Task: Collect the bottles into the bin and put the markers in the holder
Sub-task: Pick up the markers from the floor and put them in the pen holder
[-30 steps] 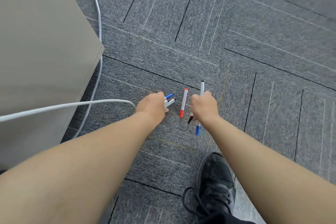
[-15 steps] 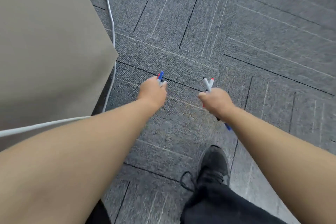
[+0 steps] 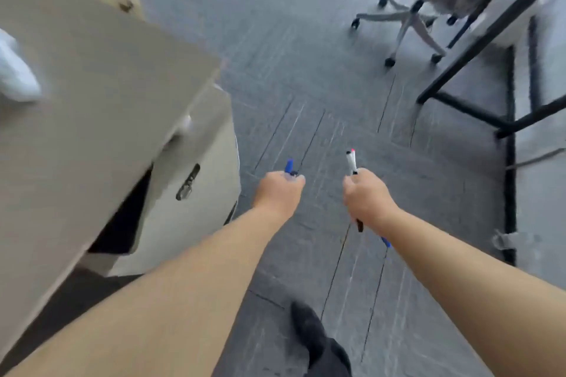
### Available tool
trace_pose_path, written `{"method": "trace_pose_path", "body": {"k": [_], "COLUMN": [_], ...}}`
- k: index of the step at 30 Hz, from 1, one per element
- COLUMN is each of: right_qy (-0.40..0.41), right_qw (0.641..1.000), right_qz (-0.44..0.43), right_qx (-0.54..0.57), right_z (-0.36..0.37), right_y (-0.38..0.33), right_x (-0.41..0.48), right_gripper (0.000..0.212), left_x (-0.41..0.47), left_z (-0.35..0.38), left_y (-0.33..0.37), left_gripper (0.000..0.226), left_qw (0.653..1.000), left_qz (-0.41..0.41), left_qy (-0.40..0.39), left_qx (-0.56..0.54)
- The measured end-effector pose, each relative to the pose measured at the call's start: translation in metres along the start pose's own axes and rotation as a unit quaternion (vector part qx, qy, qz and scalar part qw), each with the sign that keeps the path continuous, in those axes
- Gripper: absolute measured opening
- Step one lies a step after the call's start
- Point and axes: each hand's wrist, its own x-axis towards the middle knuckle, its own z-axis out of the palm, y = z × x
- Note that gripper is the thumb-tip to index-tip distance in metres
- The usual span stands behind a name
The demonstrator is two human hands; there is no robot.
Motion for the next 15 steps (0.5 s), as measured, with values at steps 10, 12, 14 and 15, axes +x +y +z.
{"method": "trace_pose_path", "body": {"k": [10,12,14,15], "right_qy": [0.039,-0.015,-0.065,-0.080], "right_qw": [0.956,0.941,0.920,0.907], "right_qz": [-0.283,-0.321,-0.366,-0.398], "right_qx": [0.065,0.108,0.125,0.117], "right_z": [-0.131,-0.118,-0.096,-0.081], "right_y": [-0.363,-0.411,-0.440,-0.452], "right_x": [-0.157,-0.205,-0.251,-0.273], "right_gripper": [0.035,0.034,0.031,0.031], "left_x": [-0.217,-0.259,-0.302,-0.323], "left_z": [-0.263,-0.314,-0.355,-0.372], "left_y": [0.209,0.200,0.183,0.172], "left_gripper": [0.032,0.033,0.031,0.029], "left_qw": [0.950,0.928,0.905,0.891], "left_qz": [0.188,0.187,0.182,0.178], "left_qy": [0.186,0.251,0.317,0.344], "left_qx": [-0.165,-0.202,-0.220,-0.238]}}
